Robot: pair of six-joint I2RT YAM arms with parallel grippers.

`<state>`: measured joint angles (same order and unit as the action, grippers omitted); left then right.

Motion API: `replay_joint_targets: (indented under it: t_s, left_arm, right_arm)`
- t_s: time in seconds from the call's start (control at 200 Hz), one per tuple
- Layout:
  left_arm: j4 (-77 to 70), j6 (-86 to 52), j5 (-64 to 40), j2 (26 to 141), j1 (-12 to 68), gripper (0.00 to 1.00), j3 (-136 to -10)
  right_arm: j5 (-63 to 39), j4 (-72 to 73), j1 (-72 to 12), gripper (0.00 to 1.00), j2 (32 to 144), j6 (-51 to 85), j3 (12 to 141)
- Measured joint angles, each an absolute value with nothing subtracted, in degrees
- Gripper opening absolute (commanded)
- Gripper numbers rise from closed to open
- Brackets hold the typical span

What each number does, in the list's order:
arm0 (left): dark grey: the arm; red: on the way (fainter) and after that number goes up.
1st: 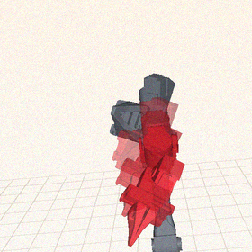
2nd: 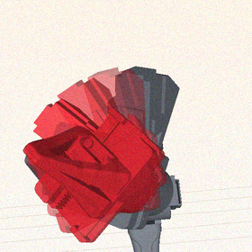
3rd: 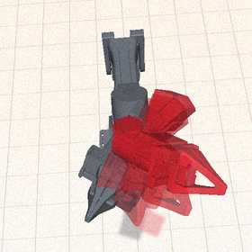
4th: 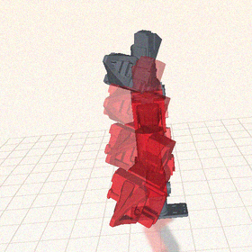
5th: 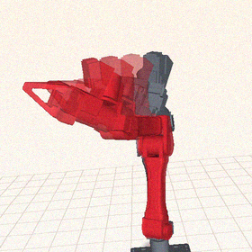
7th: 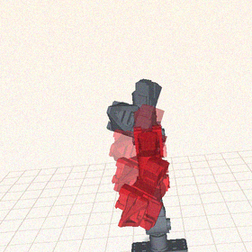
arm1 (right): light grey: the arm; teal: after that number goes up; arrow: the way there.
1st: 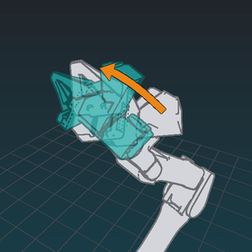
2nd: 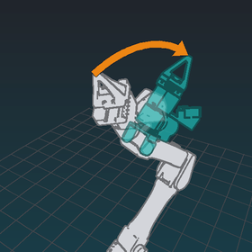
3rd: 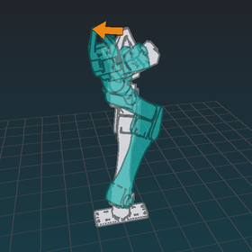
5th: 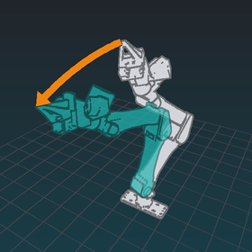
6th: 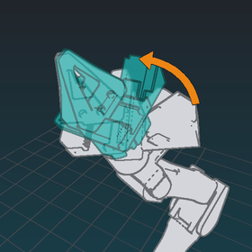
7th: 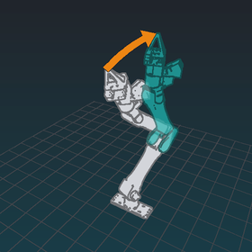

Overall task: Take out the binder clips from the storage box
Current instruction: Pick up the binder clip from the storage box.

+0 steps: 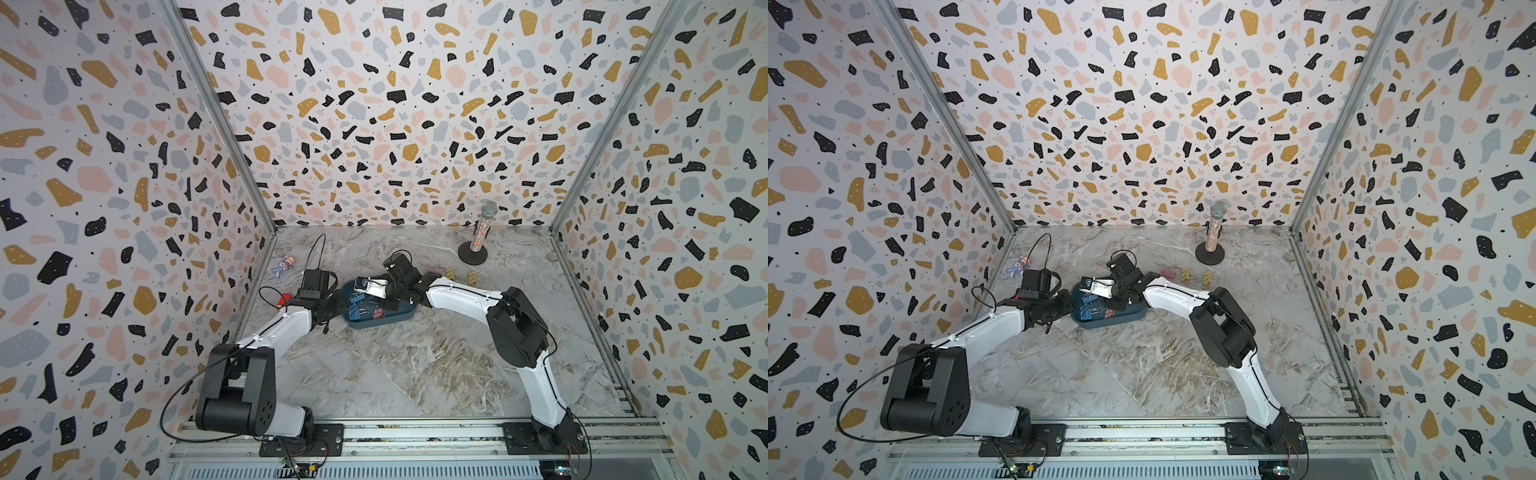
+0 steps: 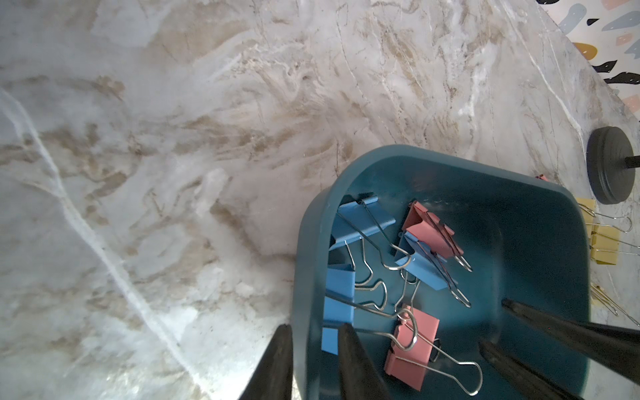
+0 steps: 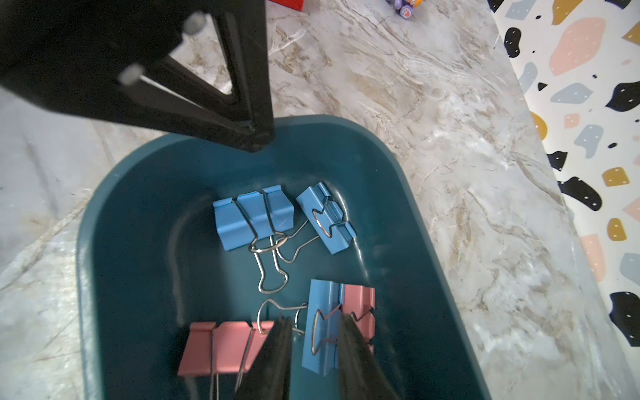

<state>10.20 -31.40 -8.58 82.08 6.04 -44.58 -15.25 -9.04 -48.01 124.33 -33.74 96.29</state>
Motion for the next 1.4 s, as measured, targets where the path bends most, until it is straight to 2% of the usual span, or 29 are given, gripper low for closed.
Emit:
replay_joint_targets:
  t_s: [0.425, 0.716, 0.881, 1.131, 1.396]
  left_arm:
    - [10.2, -31.4, -8.7, 82.1, 6.0, 0.27, -44.6]
    - [10.2, -31.4, -8.7, 82.1, 6.0, 0.27, -44.6]
    - [10.2, -31.4, -8.7, 82.1, 6.0, 0.27, -44.6]
    - [10.2, -31.4, -8.7, 82.1, 6.0, 0.27, -44.6]
    - [10.2, -31.4, -8.7, 82.1, 6.0, 0.27, -44.5]
  right_arm:
    - [-13.6, -10.5, -48.0, 0.27, 126.6, -34.4, 97.8]
    - [-12.8, -11.2, -48.0, 0.21, 128.3, -34.8, 99.1]
    - [-12.4, -12.0, -48.0, 0.11, 128.7, -34.8, 99.5]
    - [-12.3, -11.9, -48.0, 0.01, 128.7, -34.9, 100.3]
    - [-12.7, -11.9, -48.0, 0.0, 128.7, -34.9, 100.3]
